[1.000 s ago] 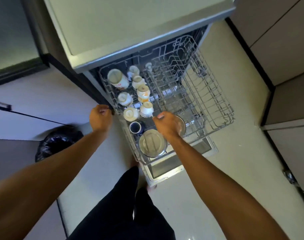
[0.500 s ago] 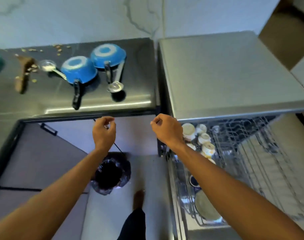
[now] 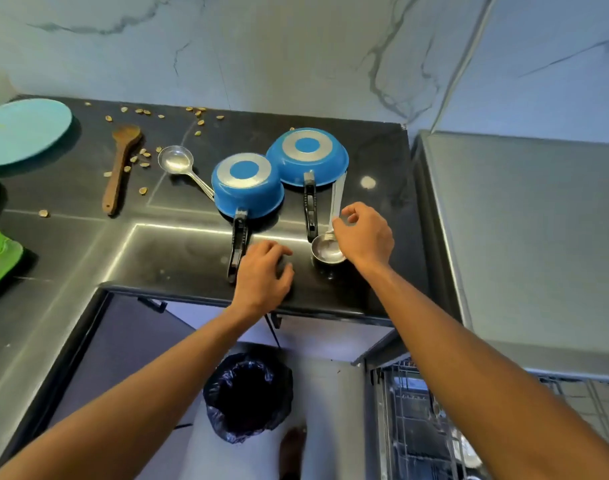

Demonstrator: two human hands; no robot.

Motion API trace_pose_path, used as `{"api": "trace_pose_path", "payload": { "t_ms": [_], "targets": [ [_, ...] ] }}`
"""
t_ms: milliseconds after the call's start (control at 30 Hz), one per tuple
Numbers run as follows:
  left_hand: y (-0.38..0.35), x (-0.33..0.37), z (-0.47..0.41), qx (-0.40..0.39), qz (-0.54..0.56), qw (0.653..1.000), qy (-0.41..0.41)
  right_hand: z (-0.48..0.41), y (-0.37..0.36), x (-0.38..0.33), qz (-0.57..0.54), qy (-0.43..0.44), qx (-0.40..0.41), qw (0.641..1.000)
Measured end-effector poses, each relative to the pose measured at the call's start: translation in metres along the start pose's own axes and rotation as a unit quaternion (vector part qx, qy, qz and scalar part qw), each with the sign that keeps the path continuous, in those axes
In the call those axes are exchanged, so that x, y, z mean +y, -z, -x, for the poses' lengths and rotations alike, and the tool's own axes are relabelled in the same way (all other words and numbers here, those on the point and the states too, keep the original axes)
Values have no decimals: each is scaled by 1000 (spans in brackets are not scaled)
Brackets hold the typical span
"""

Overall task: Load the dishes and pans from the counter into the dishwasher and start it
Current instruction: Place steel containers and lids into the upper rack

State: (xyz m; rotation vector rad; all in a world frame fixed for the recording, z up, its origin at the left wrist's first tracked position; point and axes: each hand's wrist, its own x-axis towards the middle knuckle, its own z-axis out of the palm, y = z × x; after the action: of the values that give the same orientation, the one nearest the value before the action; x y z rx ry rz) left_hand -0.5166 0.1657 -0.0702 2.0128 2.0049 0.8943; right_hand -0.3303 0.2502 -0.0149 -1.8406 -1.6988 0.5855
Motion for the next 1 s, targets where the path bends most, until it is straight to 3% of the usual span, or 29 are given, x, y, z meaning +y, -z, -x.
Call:
{"api": "trace_pose_path", "payload": {
  "t_ms": [300, 567, 1000],
  "targets": [
    [-20, 2, -29, -11, -36, 999, 39, -27, -26, -3, 80, -93, -60, 991],
    [-17, 4, -29, -20, -36, 999, 30, -16, -18, 4, 49, -123, -41, 990],
    [-22, 11, -17, -1, -63, 998, 14, 63, 53, 74, -25, -151, -9, 988]
  ]
}}
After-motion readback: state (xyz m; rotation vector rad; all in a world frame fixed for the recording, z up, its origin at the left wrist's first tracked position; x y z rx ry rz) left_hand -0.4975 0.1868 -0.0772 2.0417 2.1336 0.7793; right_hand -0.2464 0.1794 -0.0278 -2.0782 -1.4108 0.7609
